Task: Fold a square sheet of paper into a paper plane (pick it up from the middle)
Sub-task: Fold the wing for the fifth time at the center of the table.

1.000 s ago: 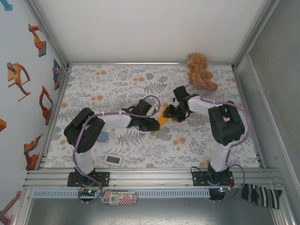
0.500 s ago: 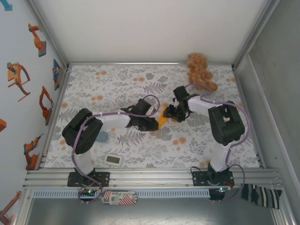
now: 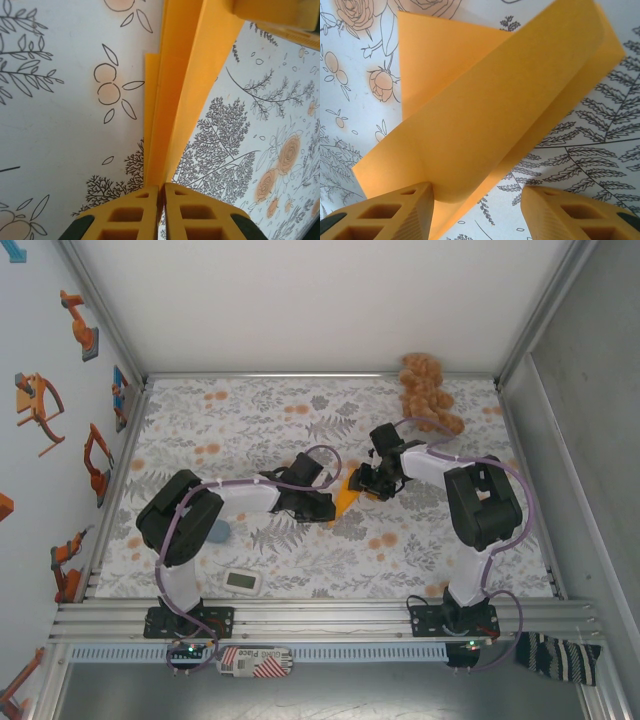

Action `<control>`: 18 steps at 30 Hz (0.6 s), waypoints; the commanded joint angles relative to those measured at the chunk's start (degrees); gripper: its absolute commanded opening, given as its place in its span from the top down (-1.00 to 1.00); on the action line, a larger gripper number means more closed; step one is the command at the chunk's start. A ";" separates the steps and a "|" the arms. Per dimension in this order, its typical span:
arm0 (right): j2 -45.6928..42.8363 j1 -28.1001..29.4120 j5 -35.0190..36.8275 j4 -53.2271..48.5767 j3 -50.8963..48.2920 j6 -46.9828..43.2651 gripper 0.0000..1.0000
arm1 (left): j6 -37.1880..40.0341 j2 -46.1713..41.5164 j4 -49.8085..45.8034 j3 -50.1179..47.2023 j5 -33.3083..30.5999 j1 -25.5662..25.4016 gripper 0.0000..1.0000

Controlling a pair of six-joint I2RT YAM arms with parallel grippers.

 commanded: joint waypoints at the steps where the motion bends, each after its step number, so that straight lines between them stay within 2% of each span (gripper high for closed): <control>1: 10.24 0.67 9.38 4.63 -4.72 -1.70 -0.05 | 1.04 1.10 -1.43 0.19 0.13 -0.56 0.75; 18: 11.31 0.67 9.55 4.69 -4.66 -1.62 -0.05 | 1.39 2.07 -2.98 0.64 -1.84 -1.49 0.74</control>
